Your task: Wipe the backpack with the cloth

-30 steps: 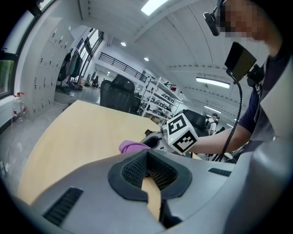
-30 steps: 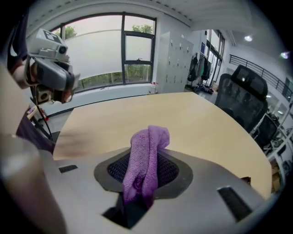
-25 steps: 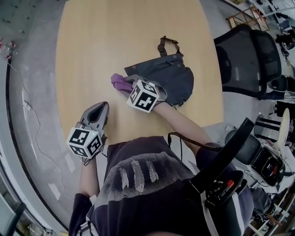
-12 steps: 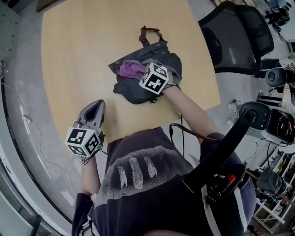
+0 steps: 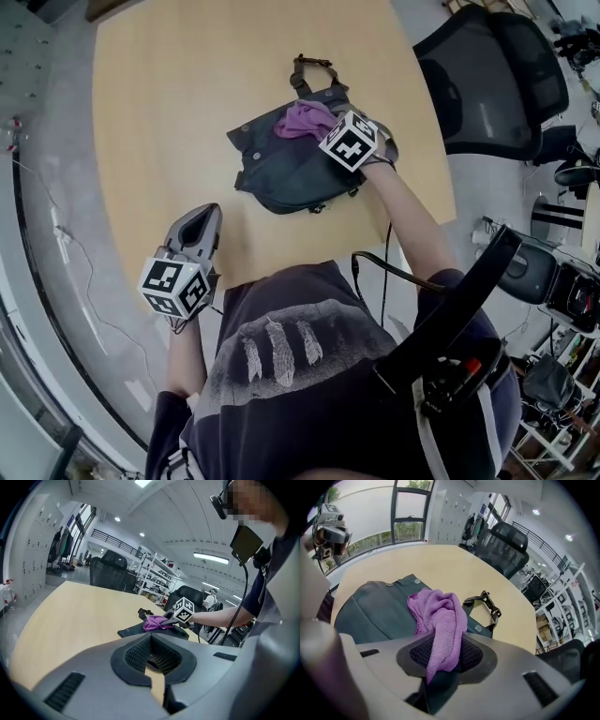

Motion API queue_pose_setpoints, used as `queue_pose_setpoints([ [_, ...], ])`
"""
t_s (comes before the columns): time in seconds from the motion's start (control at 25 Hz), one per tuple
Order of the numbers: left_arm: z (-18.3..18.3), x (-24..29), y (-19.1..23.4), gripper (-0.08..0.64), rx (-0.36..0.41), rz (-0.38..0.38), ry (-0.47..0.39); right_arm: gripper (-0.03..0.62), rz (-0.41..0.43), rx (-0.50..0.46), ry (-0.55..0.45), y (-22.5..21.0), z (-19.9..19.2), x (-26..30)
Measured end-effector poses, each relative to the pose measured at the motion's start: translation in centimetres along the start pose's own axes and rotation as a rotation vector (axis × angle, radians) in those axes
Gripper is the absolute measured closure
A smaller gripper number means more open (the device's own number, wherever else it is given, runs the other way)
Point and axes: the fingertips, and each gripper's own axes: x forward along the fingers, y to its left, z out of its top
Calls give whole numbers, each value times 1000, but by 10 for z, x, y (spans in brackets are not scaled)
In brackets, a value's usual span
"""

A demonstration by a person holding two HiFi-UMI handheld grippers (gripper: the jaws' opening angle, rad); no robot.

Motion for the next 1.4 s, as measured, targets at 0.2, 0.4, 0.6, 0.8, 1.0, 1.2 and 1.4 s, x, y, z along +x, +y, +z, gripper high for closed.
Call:
queue_pose_setpoints([
  [0.2,0,4,-2,552,-9,8,-3,479,-37,57,8,-30,-16,-2],
  [0.4,6,2,-2,552,-9,19,-7,479,-71,100,12,-52,-27,-10],
  [0.6,7,-1,6,552,-14,27,-8,479,-158,128,17,-75,-41,-21],
  [0.8,3,1,6,552,-20,18,3,479,-190,187,67,-88,-84,-35],
  [1.0,6,10,3,552,-2,-6,10,479,-189,285,77,-79,-112,-42],
  [1.2,8,16,-3,552,12,-27,10,479,-156,229,21,-40,-93,-47],
  [1.4,3,16,-2,552,10,-28,15,479,-119,171,-20,-9,-70,-53],
])
